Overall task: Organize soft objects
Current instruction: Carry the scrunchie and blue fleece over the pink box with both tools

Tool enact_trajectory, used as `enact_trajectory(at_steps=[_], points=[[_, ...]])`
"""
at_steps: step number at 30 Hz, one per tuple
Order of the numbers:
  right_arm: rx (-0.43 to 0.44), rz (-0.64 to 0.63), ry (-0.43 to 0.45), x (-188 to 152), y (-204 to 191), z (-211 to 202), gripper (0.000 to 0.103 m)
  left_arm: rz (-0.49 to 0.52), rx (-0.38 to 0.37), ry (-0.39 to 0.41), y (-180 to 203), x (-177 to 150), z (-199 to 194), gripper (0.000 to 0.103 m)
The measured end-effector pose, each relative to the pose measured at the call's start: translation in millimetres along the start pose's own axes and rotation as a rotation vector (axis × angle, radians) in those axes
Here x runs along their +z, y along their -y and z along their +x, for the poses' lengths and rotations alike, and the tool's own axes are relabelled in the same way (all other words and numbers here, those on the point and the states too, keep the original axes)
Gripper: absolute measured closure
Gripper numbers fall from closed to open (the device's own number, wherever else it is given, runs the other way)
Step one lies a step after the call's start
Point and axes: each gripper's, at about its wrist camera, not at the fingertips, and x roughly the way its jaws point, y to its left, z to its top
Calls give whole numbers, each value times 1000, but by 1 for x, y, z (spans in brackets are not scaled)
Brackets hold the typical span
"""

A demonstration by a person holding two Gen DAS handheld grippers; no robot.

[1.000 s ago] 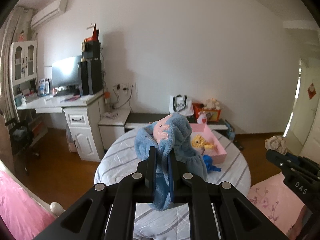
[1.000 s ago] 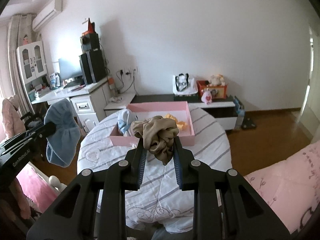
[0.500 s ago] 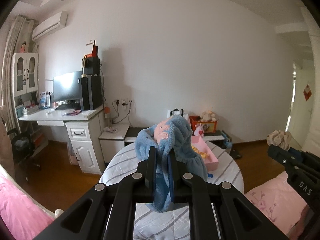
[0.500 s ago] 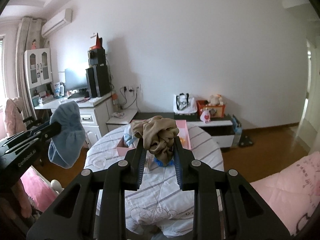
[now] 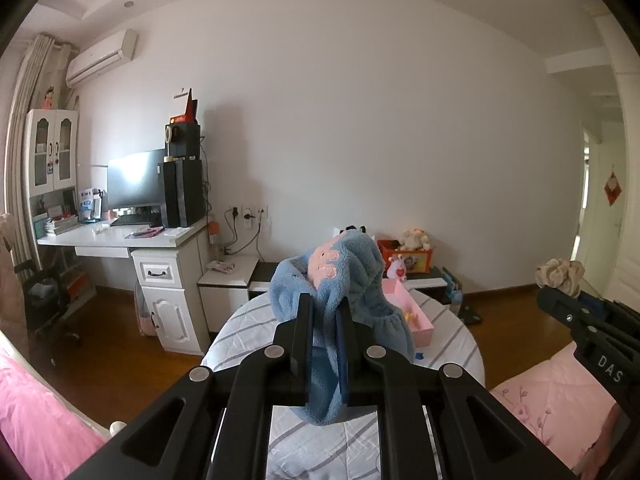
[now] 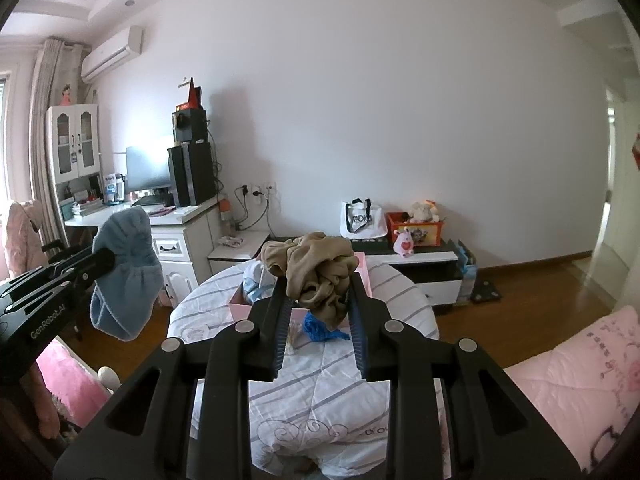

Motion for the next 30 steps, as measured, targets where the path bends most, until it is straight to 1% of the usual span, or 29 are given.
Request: enact_trajectory(at_steps=[10, 16, 21, 27, 30], points=[[-3, 0, -2, 1, 0, 2, 76, -9, 10, -15, 5, 8, 9, 96], [-4, 1, -3, 1, 0, 1, 76, -9, 10, -14, 4, 6, 6, 96], [-8, 0, -12, 0, -1, 3, 76, -9, 11, -25, 12, 11, 10, 96], [-8, 0, -16, 0, -3, 4, 76, -11, 10, -34, 12, 13, 14, 96], [-8, 1, -32, 1, -3, 9, 76, -13, 8, -44, 11, 13, 17, 96]])
